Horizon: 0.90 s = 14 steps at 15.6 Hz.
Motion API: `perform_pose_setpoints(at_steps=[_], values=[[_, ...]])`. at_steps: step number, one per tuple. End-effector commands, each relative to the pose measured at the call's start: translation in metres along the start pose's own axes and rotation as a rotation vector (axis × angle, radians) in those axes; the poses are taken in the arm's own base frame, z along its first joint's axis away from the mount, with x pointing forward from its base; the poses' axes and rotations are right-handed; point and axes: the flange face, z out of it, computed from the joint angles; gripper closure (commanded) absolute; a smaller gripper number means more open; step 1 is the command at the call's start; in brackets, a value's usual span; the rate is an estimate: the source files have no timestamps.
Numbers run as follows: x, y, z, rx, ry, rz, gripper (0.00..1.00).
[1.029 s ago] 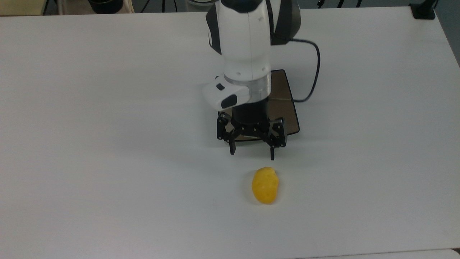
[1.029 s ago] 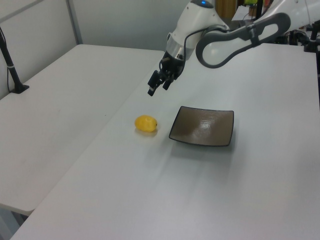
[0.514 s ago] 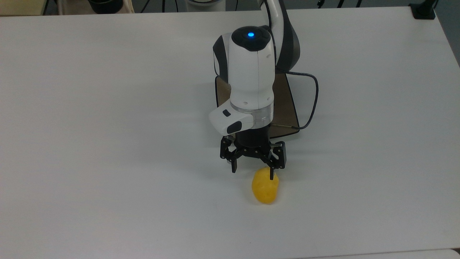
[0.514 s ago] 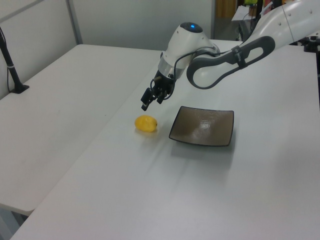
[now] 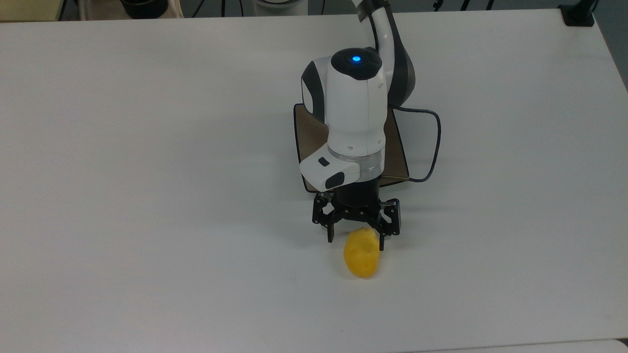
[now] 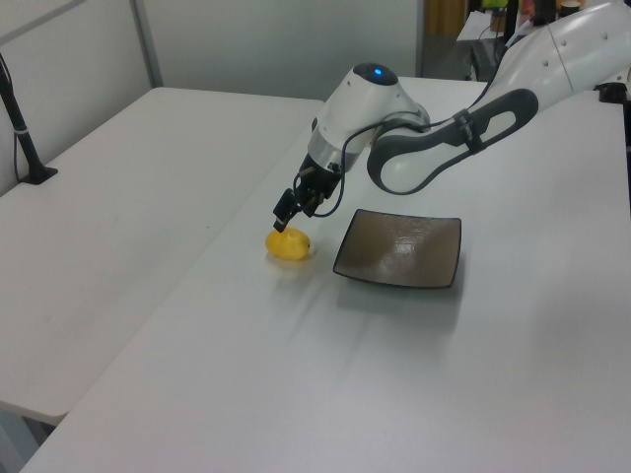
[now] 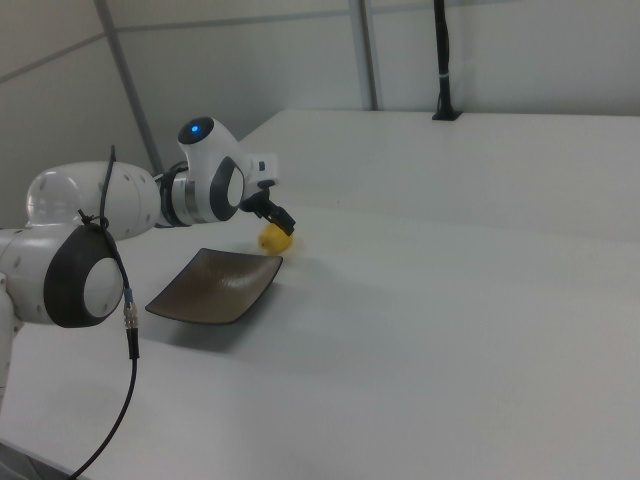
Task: Put potatoes on a ceramic plate
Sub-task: 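Lower the gripper around the yellow potato and close it, then lift the potato and carry it over the brown plate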
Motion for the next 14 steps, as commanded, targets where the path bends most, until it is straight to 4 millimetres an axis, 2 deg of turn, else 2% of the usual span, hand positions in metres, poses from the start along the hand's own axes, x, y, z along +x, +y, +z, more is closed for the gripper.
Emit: perform_pose_setpoints(at_steps=[1, 3, 8, 9, 10, 11, 12, 14], values=[[-0.008, -0.007, 0.017, 0.001, 0.034, -0.006, 0.00], [-0.012, -0.006, 0.026, 0.011, 0.046, -0.011, 0.00], [-0.013, -0.008, 0.026, 0.026, 0.072, 0.037, 0.00], [-0.014, -0.009, 0.026, 0.006, 0.087, -0.013, 0.18], [-0.017, -0.012, 0.027, -0.012, 0.098, -0.047, 0.42], [-0.018, -0.012, 0.027, -0.017, 0.103, -0.033, 0.55], [-0.019, -0.012, 0.028, -0.018, 0.103, -0.020, 0.64], [-0.019, -0.012, 0.028, -0.019, 0.104, -0.023, 0.67]])
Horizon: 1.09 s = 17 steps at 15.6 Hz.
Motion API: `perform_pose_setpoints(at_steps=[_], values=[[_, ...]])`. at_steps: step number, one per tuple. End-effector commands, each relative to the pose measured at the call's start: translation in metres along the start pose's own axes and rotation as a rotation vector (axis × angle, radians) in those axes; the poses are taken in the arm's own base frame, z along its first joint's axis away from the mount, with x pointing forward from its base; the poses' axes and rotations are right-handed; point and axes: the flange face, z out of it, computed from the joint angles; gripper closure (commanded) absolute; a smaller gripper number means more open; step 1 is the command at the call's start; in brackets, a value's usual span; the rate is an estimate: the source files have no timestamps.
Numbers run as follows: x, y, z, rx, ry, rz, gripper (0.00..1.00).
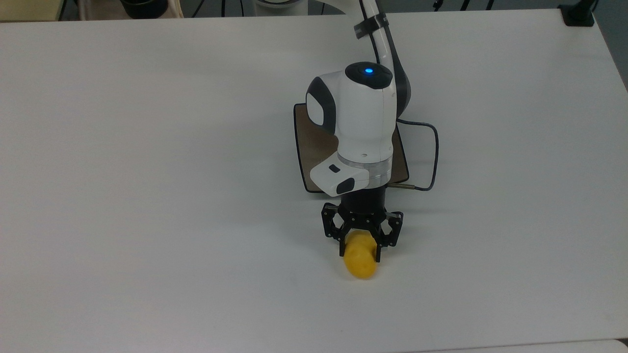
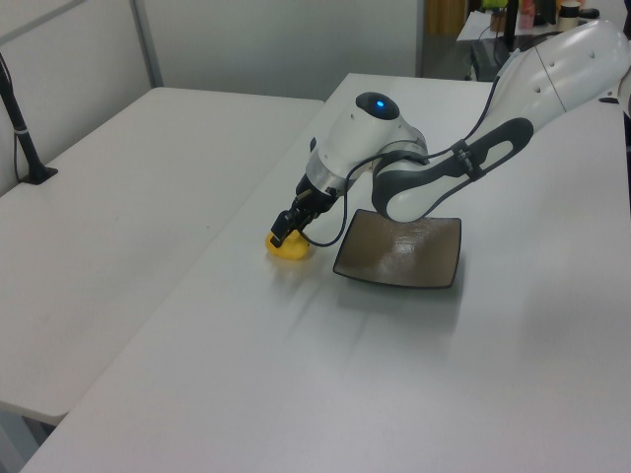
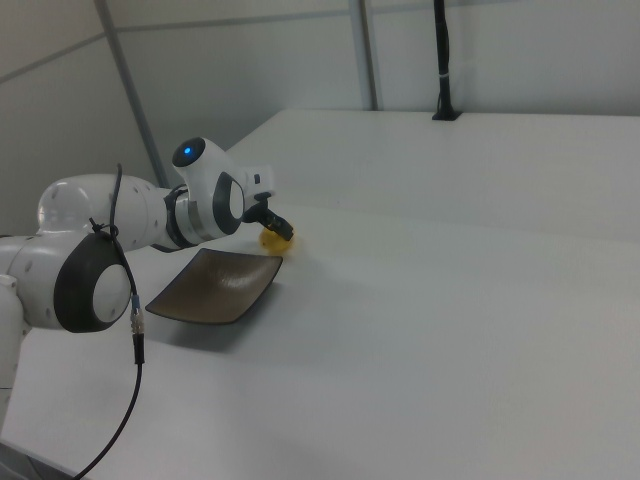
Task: Put potatoes on a ceramic plate
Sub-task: 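Lift the potato and carry it over the brown plate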
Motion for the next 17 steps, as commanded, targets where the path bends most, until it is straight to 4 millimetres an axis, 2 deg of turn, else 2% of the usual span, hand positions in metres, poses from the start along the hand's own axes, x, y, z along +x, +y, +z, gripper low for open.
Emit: perform_pose_setpoints(at_steps=[1, 4, 5, 7, 10, 12, 17], values=[[-0.003, -0.001, 0.004, -0.010, 0.020, 0.000, 0.67], [0.002, 0.001, -0.002, -0.010, 0.026, 0.005, 0.66], [0.011, 0.005, -0.013, -0.008, 0.040, 0.013, 0.66], [0.011, 0.012, -0.026, -0.015, 0.033, 0.014, 0.66], [0.028, 0.023, -0.061, -0.011, 0.056, 0.036, 0.66], [0.031, 0.028, -0.099, 0.000, 0.058, 0.044, 0.66], [0.019, 0.037, -0.146, -0.003, 0.043, 0.046, 0.65]])
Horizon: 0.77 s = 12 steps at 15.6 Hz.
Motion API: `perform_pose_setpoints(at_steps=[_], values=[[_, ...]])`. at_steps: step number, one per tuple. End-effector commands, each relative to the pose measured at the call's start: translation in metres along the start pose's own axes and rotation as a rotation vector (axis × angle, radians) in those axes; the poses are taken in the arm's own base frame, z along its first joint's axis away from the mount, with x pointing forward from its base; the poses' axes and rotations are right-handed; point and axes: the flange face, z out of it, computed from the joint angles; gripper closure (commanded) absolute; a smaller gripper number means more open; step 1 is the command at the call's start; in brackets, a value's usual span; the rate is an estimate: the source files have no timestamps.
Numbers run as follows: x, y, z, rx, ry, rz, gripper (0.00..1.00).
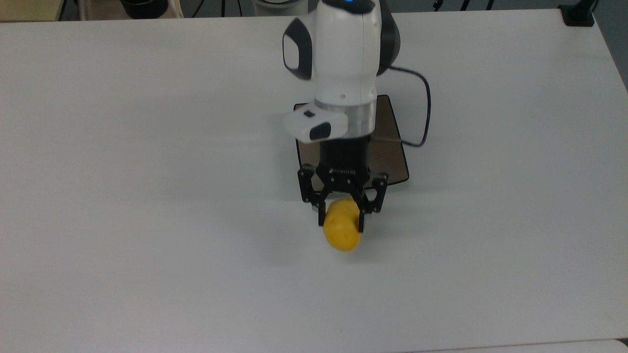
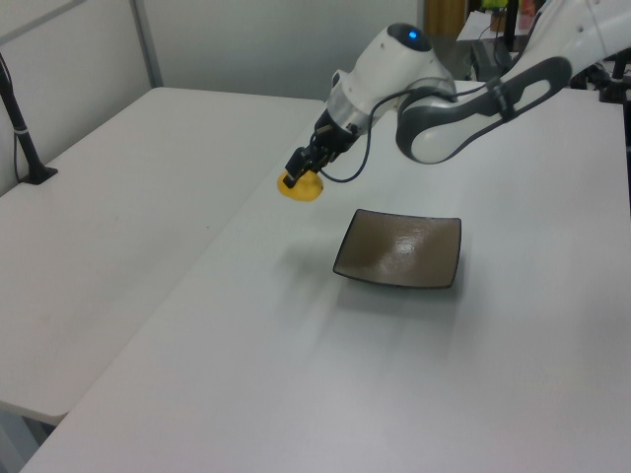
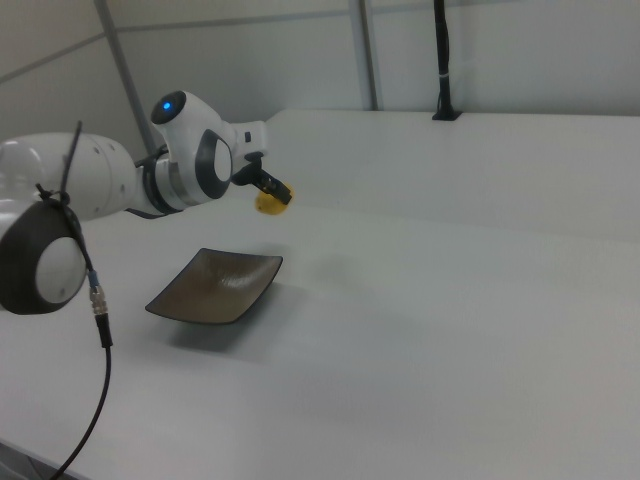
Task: Put potatoes on a ceramic plate
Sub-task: 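Lift the potato and carry it over the brown plate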
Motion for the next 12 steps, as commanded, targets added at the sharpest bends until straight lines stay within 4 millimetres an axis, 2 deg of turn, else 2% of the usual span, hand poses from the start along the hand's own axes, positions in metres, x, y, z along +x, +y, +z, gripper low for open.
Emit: perform_pose_setpoints(at_steps=[1, 5, 8, 10, 11, 12], values=[[-0.030, 0.013, -0.043, -0.018, -0.038, 0.004, 0.64], [-0.061, 0.023, -0.062, -0.052, -0.090, -0.038, 0.62], [-0.080, 0.028, -0.062, -0.088, -0.146, -0.072, 0.62], [-0.085, 0.028, -0.059, -0.108, -0.177, -0.080, 0.61], [-0.087, 0.028, -0.058, -0.113, -0.186, -0.086, 0.58], [-0.089, 0.028, -0.057, -0.118, -0.194, -0.090, 0.44]])
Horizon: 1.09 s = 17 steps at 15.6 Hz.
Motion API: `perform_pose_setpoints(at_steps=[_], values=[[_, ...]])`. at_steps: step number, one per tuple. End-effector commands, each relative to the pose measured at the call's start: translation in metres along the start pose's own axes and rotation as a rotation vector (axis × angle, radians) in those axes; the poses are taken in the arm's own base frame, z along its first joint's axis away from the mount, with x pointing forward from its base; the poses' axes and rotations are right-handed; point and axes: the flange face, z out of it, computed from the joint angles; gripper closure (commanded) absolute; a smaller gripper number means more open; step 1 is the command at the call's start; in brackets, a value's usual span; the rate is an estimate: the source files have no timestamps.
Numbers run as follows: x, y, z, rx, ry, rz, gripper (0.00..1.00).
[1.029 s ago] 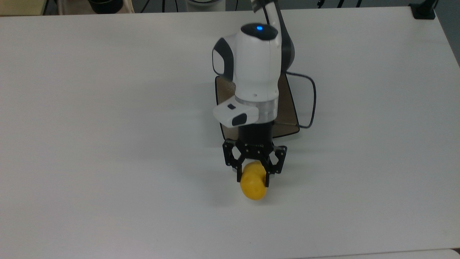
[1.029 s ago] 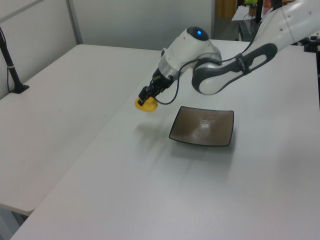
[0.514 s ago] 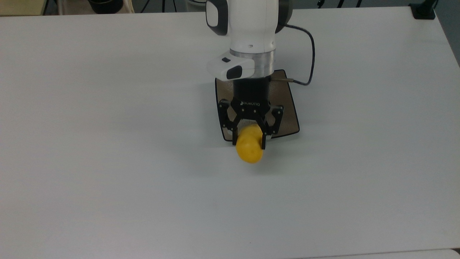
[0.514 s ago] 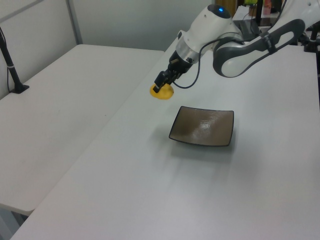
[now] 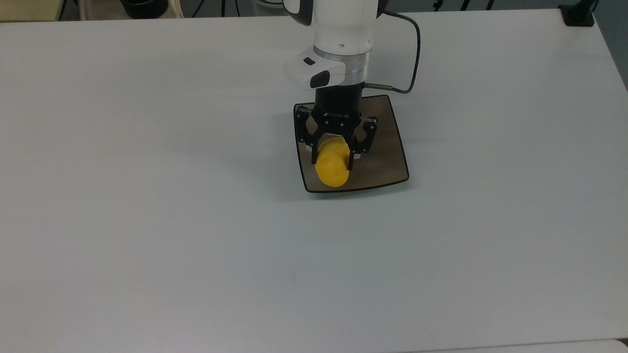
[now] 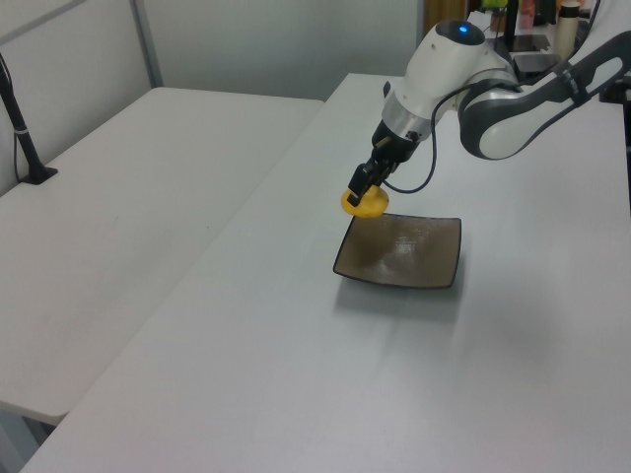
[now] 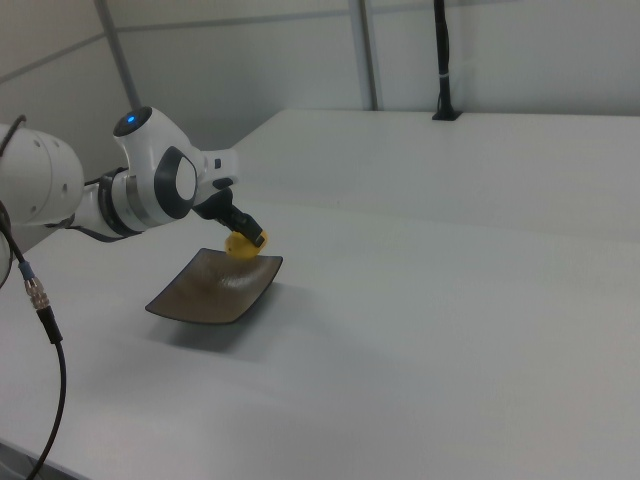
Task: Put potatoes on a ceramic plate
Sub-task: 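Lower the potato onto the plate and open the gripper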
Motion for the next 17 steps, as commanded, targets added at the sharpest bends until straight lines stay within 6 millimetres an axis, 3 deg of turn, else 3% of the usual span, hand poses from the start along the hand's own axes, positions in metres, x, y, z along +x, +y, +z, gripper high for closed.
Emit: perform_pose_setpoints(at_steps=[1, 3, 12, 17], values=[[-0.012, 0.004, -0.006, -0.036, -0.042, -0.034, 0.20], [-0.012, 0.003, -0.006, -0.035, -0.042, -0.035, 0.00], [-0.016, 0.009, -0.005, -0.085, -0.102, -0.059, 0.00], [-0.016, 0.033, -0.034, -0.055, -0.309, -0.160, 0.00]])
